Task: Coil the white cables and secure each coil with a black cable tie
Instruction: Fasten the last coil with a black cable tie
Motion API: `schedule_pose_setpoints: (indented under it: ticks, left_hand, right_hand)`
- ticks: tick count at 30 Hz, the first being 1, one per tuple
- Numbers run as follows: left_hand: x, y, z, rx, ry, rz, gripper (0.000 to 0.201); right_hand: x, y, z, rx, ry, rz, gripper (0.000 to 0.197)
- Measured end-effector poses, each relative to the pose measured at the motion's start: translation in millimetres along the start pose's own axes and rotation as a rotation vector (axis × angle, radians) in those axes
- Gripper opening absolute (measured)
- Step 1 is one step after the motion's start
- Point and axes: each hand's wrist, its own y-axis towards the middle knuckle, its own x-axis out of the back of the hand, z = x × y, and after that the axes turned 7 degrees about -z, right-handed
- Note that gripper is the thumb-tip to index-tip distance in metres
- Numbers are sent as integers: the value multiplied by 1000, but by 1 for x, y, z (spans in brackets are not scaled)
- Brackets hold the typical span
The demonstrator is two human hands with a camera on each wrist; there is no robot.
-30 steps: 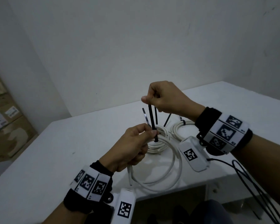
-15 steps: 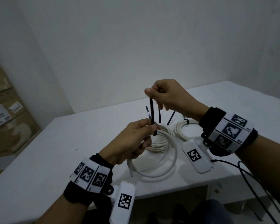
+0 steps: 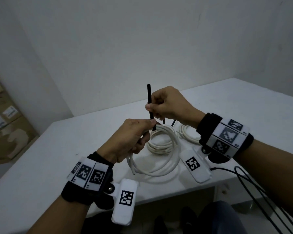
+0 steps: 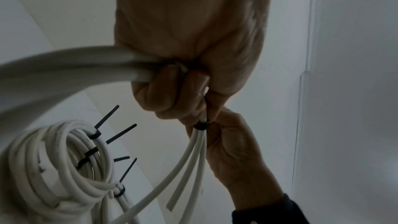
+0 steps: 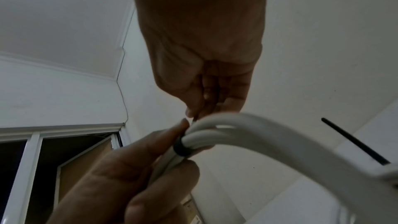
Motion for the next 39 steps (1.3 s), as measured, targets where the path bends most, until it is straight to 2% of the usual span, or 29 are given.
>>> schedule_pose_setpoints:
  ticks: [4, 6, 8, 10, 11, 13, 15, 17, 21, 25, 29, 33, 39]
  left_hand:
    - [2, -4, 6, 79, 15, 3, 44]
    - [5, -5, 8, 101, -5, -31, 38]
    - [10, -3, 7, 122, -85, -68, 28]
    - [18, -1, 4, 135, -178, -85, 25]
    - [22, 0, 3, 135, -213, -90, 24]
    - [29, 1, 4, 140, -260, -103, 23]
    - [34, 4, 4, 139, -305, -125, 23]
    - [36, 8, 6, 137, -346, -149, 24]
    - [28, 10, 5, 141, -435, -132, 25]
    - [22, 6, 13, 164, -715, -144, 36]
    - [7, -7, 36, 134, -635, -206, 39]
    - [5, -19, 47, 89, -758, -115, 40]
    - [0, -14, 53, 46, -740, -182, 38]
  right_hand:
    - [-15, -6, -8, 1, -104, -17, 27]
    - [-22, -7, -8, 9, -122, -26, 29]
    - [-21, -5, -3, -13, 5, -15, 26]
    - [-11, -6, 5, -108, 248, 58, 25]
    - [-7, -10, 6, -167, 317, 137, 30]
    - [-5, -24, 2, -271, 300, 303, 46]
    - [-9, -40, -6, -306, 253, 339, 42]
    - [-12, -50, -17, -309, 275, 262, 31]
    - [-9, -57, -28, -352, 408, 118, 27]
    - [-10, -55, -29, -470, 588, -72, 25]
    - [-4, -51, -32, -516, 682, -198, 22]
    - [-4, -52, -36, -543, 701, -260, 21]
    - [-16, -59, -35, -551, 649, -264, 21]
